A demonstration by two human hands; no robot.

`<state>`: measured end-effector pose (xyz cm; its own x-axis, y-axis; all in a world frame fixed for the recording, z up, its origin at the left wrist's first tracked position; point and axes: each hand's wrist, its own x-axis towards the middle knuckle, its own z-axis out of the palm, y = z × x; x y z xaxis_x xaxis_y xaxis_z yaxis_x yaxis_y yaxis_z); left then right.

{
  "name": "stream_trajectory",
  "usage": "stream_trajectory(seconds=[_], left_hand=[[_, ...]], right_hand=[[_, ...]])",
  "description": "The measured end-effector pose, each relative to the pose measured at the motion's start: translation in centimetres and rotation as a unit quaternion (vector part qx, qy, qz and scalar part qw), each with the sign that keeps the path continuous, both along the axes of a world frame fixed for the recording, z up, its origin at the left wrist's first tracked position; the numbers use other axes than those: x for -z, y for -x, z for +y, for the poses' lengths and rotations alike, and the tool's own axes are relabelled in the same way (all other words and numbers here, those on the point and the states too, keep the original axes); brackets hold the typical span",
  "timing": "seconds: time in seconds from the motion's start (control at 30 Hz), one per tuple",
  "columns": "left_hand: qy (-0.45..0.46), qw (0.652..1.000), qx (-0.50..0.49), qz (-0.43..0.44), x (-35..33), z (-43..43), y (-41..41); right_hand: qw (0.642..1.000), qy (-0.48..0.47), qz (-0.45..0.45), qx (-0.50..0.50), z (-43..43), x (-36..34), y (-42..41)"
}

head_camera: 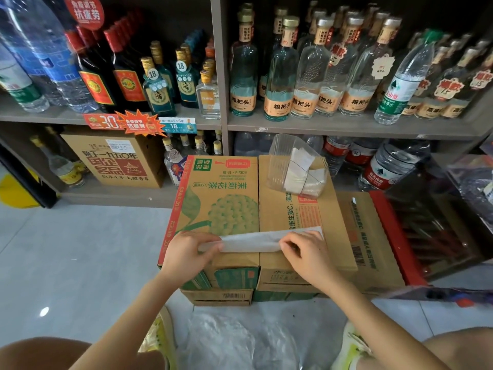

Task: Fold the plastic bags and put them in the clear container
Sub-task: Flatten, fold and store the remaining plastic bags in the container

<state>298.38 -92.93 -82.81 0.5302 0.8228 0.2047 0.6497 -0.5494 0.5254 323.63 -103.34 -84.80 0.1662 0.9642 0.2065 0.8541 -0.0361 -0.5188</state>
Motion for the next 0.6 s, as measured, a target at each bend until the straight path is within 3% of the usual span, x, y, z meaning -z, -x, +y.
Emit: stream_trajectory(seconds=[0.23, 0.47, 0.6], left_hand=[[0.108, 0.987, -0.122, -0.015, 0.9, 0.5, -0.8], [0.088, 0.985, -0.148, -0.028, 1.8, 0.7, -1.7], [-0.115, 0.985, -0.128, 0.02, 1.8, 0.2, -2.3]], right_hand=[[0.995, 0.076, 0.052, 0.047, 2.8, -0.6, 0.1], [0.994, 0.08, 0.01, 0.073, 4.0, 0.2, 0.3], [0.995, 0.065, 0.0, 0.075, 3.9, 0.3, 0.5]])
